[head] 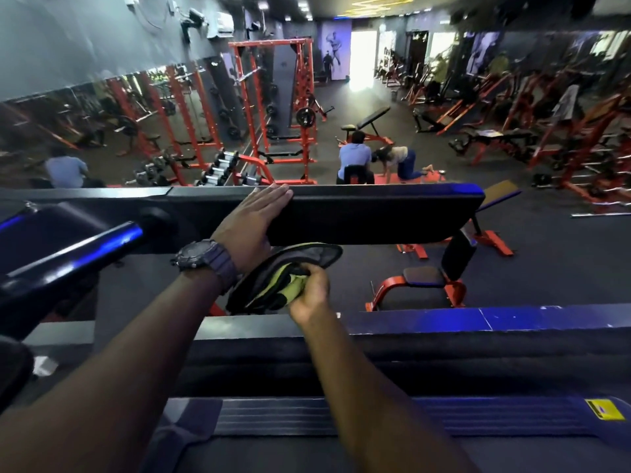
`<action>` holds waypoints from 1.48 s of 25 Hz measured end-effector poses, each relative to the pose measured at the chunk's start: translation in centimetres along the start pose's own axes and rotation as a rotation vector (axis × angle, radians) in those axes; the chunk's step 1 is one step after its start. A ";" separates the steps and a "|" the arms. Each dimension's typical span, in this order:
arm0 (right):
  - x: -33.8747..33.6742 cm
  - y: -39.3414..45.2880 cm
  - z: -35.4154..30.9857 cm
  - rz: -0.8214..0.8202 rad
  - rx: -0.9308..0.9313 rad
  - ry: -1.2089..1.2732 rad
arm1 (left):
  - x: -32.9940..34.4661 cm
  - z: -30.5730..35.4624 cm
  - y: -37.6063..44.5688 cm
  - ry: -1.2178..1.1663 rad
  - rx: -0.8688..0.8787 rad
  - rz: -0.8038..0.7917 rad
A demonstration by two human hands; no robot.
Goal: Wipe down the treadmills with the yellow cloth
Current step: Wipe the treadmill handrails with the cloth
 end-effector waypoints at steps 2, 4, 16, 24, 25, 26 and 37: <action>-0.3 -0.6 -0.6 -0.020 0.041 -0.016 | -0.8 -1.3 -0.3 0.018 -0.035 0.012; -1.1 0.2 -2.2 0.011 -0.074 0.160 | -1.3 -2.6 -0.7 0.074 -0.099 0.027; 1.6 3.6 7.3 -0.014 0.134 0.187 | -1.9 -6.0 -2.3 0.079 -0.266 -0.007; 1.7 5.6 9.4 -0.022 0.175 0.020 | -1.2 -8.1 -3.9 0.166 -0.344 -0.051; 1.6 5.4 8.6 -0.012 0.140 0.125 | -1.0 -8.1 -3.8 0.160 -0.356 -0.045; 1.7 5.0 8.2 -0.008 0.131 0.199 | -1.0 -8.1 -3.7 0.150 -0.365 -0.037; -0.1 2.5 0.6 0.050 -0.019 0.123 | -1.7 -5.1 -2.2 0.174 -0.423 -0.071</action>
Point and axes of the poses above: each hand's wrist, its own y-axis towards the middle knuckle, its own x-axis out of the palm, z = x × y, the point moved 1 cm from there along y, towards the middle knuckle, and after that the axes turned 14 degrees about y, right-handed, at the moved point
